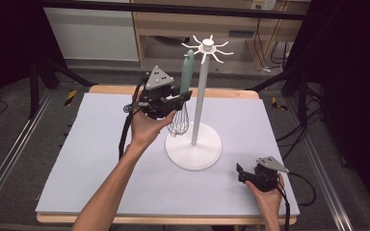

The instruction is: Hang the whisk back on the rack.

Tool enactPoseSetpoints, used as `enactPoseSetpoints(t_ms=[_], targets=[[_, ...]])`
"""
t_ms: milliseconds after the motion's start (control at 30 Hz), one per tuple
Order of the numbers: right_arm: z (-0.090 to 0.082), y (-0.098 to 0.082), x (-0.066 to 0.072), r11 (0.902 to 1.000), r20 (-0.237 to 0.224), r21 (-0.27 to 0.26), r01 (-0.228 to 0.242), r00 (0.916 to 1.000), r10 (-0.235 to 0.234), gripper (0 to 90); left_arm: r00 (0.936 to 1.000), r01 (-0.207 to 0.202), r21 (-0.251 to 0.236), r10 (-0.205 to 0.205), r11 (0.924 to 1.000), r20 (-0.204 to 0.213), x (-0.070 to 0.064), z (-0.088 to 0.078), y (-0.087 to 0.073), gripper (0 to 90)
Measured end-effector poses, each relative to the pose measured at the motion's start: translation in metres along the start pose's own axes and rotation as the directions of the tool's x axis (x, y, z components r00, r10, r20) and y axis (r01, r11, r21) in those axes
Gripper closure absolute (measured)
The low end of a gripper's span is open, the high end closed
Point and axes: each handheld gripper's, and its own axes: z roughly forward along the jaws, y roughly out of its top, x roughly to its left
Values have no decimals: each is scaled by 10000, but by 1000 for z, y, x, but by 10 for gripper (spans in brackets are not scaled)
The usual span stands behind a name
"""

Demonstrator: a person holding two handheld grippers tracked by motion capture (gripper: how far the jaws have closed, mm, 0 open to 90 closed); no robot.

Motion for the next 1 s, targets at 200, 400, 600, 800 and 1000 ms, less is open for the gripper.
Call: enactPoseSetpoints(t_ms=[200, 400, 600, 800, 1000], targets=[[0, 0, 0, 10000, -20, 12, -27, 10000, 27, 121, 10000, -3, -108, 3, 9999, -13, 0, -1, -1, 675], [0, 0, 0, 10000, -60, 34, -58, 10000, 58, 121, 10000, -45, -198, 44, 9998, -31, 1, -8, -5, 631], [0, 0, -1, 9999, -59, 44, -92, 9999, 92, 121, 9999, -81, -202, 79, 9998, -98, 2, -17, -12, 582], [0, 0, -1, 9999, -57, 12, -130, 9999, 130, 120, 9998, 42, -109, -44, 9999, -177, 8, -34, -27, 525], [0, 0, -1, 9999, -43, -12, -141, 9999, 141, 118, 9996, 82, 10, -82, 10000, -269, 11, -44, -42, 488]])
